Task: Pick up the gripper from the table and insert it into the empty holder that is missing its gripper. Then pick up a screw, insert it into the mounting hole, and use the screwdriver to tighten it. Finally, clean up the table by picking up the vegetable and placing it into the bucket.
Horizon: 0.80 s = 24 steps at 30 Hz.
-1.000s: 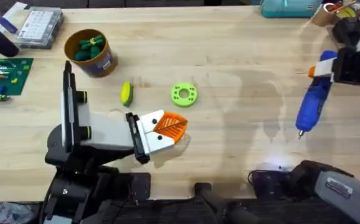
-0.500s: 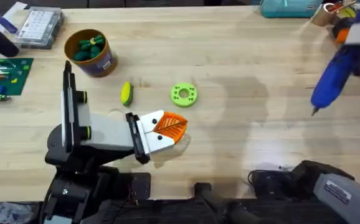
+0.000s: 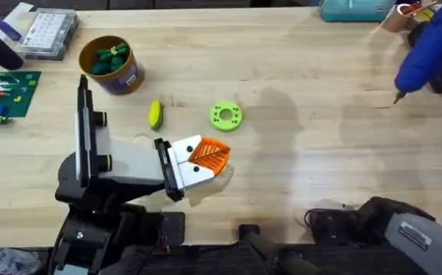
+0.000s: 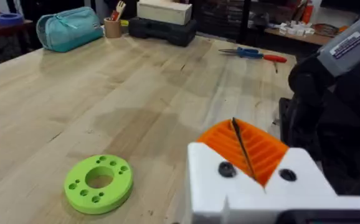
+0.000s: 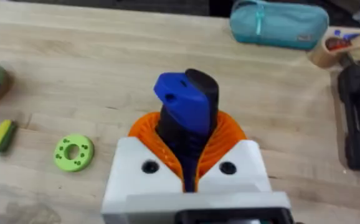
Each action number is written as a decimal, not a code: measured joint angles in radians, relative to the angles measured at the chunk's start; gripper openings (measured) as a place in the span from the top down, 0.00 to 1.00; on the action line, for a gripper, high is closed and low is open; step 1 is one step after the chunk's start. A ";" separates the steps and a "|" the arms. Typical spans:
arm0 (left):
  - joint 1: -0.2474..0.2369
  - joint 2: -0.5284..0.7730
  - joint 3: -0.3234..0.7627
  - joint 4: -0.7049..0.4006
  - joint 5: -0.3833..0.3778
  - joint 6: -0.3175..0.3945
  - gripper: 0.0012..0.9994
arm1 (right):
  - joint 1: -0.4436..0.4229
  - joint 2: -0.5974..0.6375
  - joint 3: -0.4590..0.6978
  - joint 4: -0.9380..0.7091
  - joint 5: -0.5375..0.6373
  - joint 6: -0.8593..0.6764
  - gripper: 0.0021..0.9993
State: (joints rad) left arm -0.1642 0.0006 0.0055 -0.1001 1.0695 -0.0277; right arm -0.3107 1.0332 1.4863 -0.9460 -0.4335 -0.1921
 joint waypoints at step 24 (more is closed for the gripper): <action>0.000 0.000 0.000 0.000 0.000 0.000 0.98 | 0.156 0.000 0.115 0.347 -0.418 0.150 0.95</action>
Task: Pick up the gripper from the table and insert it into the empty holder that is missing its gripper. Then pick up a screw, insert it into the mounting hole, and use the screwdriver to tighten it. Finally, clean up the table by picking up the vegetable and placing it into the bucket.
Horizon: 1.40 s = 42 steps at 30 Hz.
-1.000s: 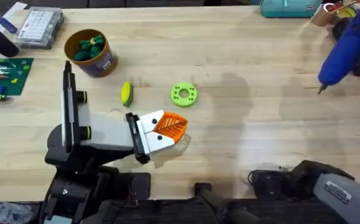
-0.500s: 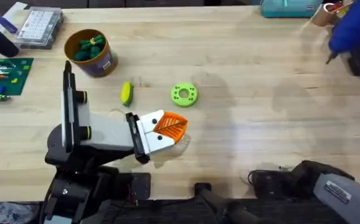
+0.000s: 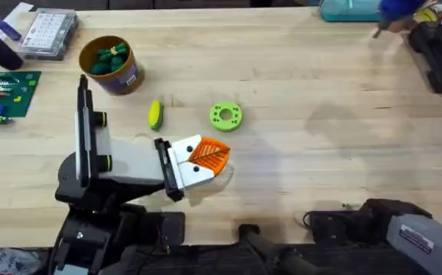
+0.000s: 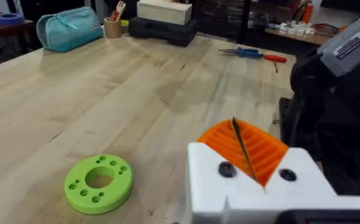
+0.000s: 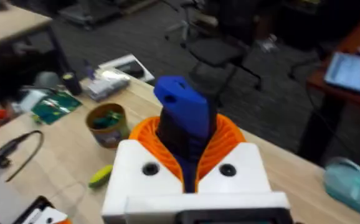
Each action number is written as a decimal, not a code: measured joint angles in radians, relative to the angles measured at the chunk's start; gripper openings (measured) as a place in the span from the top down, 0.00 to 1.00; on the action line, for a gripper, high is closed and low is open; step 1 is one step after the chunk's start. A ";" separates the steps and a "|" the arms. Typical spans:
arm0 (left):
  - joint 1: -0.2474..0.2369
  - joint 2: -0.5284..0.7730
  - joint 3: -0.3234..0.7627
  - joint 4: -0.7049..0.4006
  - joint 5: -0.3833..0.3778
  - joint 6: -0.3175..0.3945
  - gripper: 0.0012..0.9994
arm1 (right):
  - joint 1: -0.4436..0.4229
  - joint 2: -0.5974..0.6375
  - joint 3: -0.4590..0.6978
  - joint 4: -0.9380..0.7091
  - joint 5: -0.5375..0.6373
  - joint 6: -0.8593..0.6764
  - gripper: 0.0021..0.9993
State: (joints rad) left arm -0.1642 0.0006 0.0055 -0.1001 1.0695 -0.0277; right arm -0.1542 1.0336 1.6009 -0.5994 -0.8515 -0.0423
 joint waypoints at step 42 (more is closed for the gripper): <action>0.000 0.000 0.000 -0.001 0.001 0.000 0.98 | 0.787 0.165 -0.001 0.405 0.036 0.087 0.95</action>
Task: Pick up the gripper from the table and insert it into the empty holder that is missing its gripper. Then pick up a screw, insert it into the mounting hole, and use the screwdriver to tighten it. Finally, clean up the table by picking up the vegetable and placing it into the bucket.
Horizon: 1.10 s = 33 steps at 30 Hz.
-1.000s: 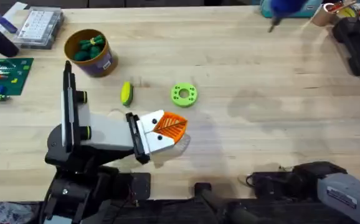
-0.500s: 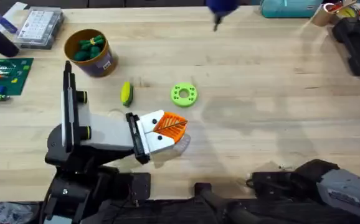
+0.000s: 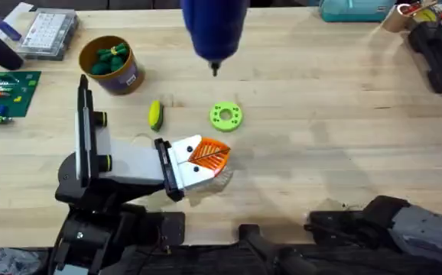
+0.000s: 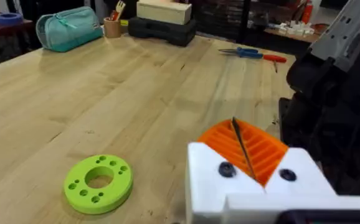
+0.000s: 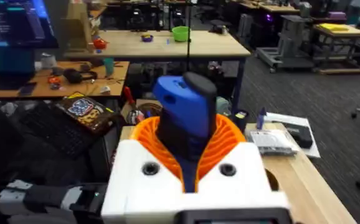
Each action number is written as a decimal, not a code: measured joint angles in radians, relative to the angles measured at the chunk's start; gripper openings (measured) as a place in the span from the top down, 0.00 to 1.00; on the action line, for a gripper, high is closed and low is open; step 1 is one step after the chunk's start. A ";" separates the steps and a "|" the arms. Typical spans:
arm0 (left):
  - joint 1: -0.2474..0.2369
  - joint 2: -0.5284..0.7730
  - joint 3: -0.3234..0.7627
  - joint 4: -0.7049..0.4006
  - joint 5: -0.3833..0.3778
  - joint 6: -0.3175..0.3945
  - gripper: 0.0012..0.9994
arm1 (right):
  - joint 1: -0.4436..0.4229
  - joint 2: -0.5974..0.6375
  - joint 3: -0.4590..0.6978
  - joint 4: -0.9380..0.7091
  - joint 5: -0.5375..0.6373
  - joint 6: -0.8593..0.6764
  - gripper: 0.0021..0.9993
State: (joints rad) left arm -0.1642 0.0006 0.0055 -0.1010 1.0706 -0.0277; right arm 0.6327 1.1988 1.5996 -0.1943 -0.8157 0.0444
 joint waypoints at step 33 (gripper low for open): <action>0.000 0.000 0.000 0.000 0.003 0.000 0.98 | 0.145 0.000 -0.367 0.334 -0.042 -0.052 0.95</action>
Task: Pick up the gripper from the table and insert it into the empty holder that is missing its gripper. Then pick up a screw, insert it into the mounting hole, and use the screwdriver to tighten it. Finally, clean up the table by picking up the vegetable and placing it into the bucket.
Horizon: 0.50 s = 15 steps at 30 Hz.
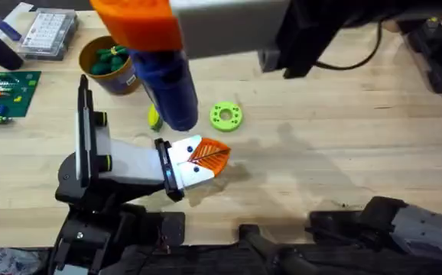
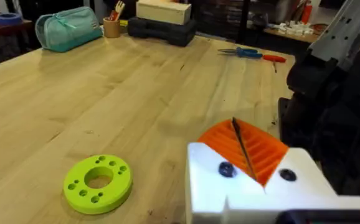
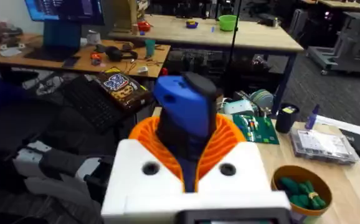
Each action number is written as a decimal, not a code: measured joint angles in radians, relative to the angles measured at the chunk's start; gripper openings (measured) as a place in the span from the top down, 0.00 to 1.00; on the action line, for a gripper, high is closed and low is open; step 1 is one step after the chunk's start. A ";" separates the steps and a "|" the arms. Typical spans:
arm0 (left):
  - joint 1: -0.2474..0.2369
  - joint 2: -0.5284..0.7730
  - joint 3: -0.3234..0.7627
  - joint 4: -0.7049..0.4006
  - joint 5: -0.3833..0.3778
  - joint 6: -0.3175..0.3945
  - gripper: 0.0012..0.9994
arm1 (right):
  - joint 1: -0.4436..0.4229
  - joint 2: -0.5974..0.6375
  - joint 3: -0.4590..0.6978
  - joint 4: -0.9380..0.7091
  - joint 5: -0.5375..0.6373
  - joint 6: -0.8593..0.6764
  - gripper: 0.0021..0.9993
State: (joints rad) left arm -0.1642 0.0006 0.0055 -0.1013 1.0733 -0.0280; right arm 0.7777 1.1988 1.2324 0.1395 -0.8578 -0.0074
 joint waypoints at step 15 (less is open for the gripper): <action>0.000 0.000 0.000 0.000 0.000 0.000 0.98 | 0.014 -0.001 -0.163 0.184 -0.008 0.021 0.95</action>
State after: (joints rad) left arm -0.1642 0.0006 0.0055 -0.1017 1.0733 -0.0280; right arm 0.7918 1.1977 1.0696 0.3231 -0.8658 0.0131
